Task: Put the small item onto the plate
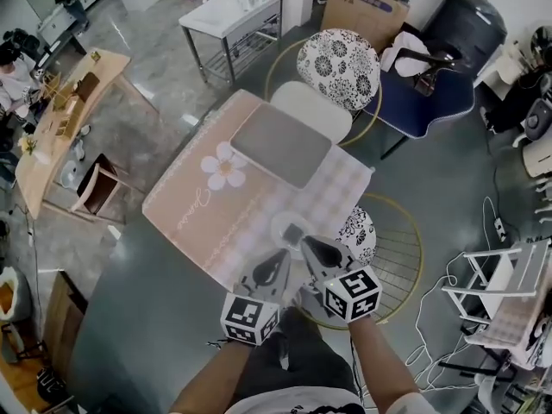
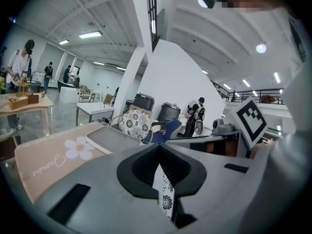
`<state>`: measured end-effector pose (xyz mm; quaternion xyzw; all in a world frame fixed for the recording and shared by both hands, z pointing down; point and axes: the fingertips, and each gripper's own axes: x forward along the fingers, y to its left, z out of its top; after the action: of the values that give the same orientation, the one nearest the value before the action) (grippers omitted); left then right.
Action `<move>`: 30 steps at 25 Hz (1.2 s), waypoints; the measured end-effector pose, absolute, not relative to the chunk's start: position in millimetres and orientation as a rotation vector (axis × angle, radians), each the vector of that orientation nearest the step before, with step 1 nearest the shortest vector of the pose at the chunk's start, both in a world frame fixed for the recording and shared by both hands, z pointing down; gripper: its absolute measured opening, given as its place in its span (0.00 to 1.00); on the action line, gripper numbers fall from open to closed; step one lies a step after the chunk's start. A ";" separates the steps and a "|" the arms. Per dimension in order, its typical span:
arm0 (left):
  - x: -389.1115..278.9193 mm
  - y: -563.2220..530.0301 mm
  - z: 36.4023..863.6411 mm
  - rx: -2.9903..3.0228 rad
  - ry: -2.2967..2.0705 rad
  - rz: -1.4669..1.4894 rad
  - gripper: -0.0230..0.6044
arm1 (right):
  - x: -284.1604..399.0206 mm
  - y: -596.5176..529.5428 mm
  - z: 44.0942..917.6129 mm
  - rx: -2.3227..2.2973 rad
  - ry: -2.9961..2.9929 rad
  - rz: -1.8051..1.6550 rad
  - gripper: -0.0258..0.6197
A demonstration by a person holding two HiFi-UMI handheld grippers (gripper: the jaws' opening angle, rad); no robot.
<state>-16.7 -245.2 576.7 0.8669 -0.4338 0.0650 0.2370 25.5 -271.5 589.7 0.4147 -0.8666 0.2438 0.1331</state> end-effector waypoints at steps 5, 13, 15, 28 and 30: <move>-13.8 -225.2 512.9 2.412 -1.169 0.152 0.05 | 22.3 -250.6 520.2 1.266 -2.618 0.689 0.08; -19.3 -212.6 434.2 2.469 -1.197 0.050 0.05 | 15.7 -233.5 438.2 1.274 -2.732 0.569 0.08; -20.5 -208.9 416.8 2.487 -1.199 0.026 0.05 | 15.3 -229.5 422.4 1.284 -2.749 0.555 0.08; -27.3 -167.8 349.3 2.539 -1.245 -0.045 0.05 | 4.4 -182.9 343.3 1.244 -2.858 0.414 0.06; -28.3 -167.4 344.5 2.548 -1.254 -0.055 0.05 | 0.8 -181.6 338.0 1.231 -2.871 0.392 0.06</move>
<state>-28.3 -167.4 344.5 0.8869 -0.4364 -0.0190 0.1502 0.8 -181.6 338.0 0.3909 -0.9120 0.1245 -0.0033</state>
